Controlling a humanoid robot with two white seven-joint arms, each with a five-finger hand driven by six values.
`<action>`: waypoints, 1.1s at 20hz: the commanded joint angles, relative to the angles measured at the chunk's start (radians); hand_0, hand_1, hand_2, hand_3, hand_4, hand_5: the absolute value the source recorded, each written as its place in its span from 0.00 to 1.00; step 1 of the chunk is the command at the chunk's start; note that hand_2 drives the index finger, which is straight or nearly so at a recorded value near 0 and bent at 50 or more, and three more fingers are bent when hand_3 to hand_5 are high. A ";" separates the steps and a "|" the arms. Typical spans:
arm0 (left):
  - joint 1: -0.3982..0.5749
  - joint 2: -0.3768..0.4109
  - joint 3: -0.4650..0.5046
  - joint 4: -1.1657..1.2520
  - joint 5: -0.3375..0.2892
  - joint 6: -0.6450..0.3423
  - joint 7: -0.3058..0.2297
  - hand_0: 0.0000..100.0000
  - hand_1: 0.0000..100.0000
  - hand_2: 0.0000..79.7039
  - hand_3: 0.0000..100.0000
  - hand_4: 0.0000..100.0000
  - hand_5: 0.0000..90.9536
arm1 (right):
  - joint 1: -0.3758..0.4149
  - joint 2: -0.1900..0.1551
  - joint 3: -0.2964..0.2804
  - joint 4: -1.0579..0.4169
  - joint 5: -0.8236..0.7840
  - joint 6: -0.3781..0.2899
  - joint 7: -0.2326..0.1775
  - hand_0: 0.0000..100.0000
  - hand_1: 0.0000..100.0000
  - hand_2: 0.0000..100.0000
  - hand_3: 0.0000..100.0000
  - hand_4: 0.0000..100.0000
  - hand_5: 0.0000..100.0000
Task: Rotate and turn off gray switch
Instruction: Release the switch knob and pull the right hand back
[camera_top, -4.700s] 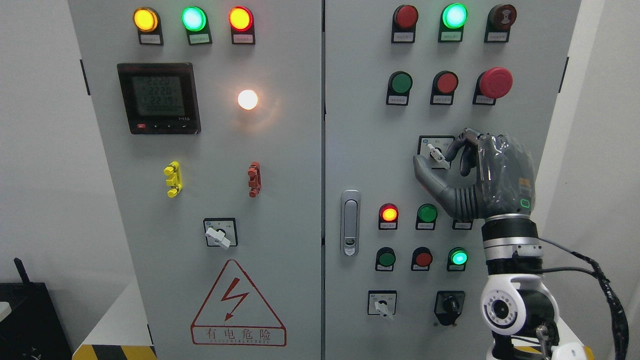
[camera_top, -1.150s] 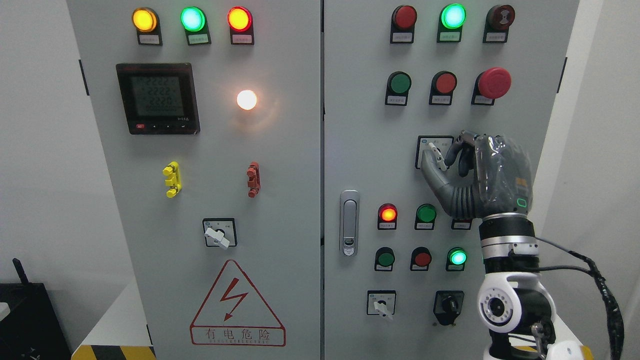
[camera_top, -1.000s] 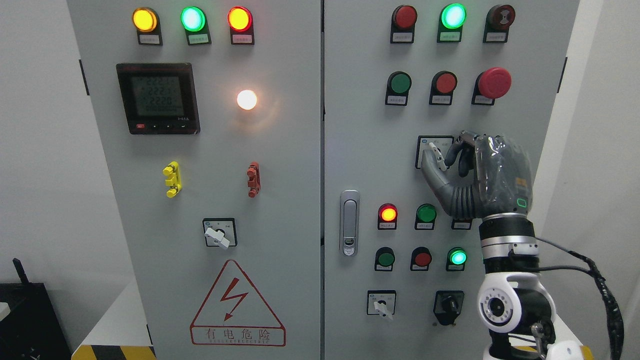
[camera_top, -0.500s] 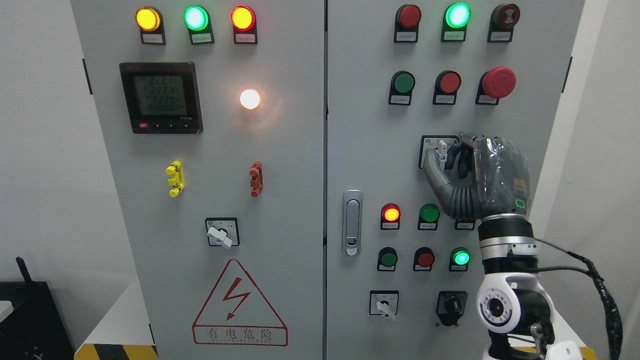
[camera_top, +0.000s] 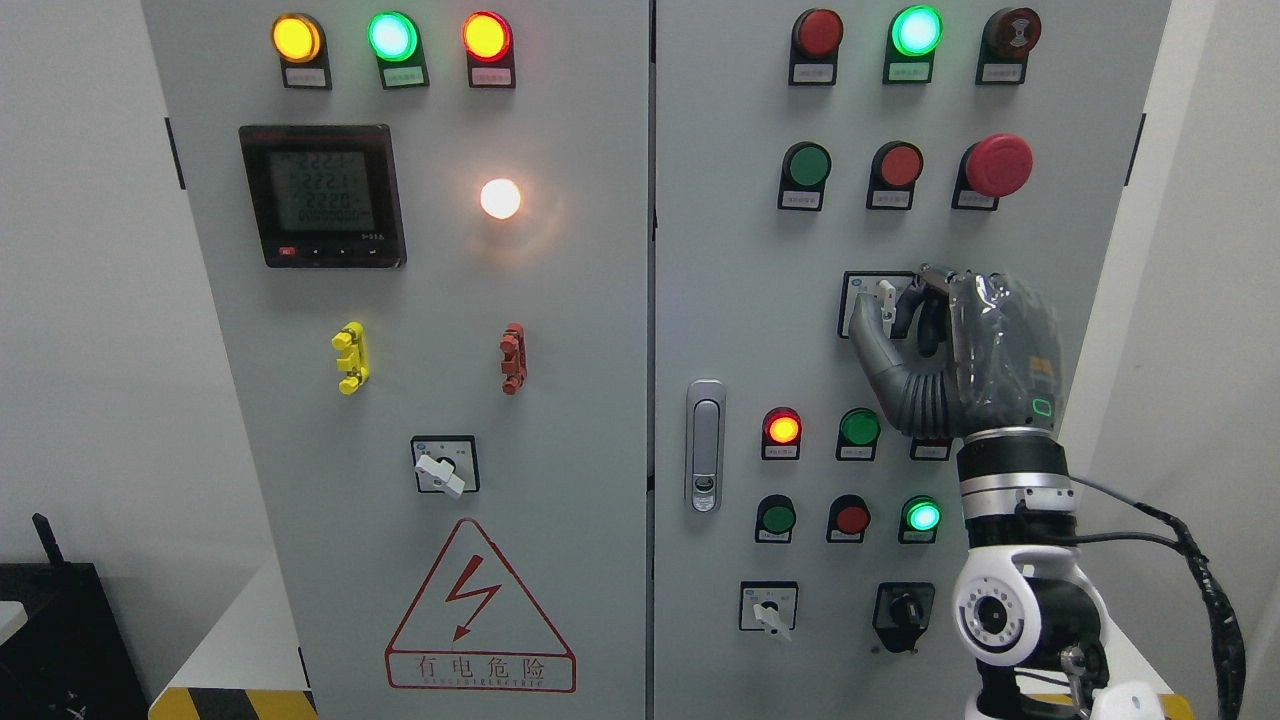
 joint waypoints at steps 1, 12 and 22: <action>0.000 0.000 0.032 0.001 0.000 0.000 0.000 0.12 0.39 0.00 0.00 0.00 0.00 | 0.000 0.000 -0.025 0.000 -0.001 0.000 -0.001 0.62 0.39 0.74 1.00 0.91 1.00; 0.000 0.000 0.032 0.000 0.000 0.000 0.000 0.12 0.39 0.00 0.00 0.00 0.00 | 0.004 -0.001 -0.025 -0.009 -0.004 -0.003 -0.005 0.56 0.38 0.74 1.00 0.91 1.00; 0.000 0.000 0.032 0.000 0.000 0.000 0.000 0.12 0.39 0.00 0.00 0.00 0.00 | 0.007 -0.015 -0.039 -0.009 -0.006 -0.009 -0.011 0.48 0.39 0.74 1.00 0.91 1.00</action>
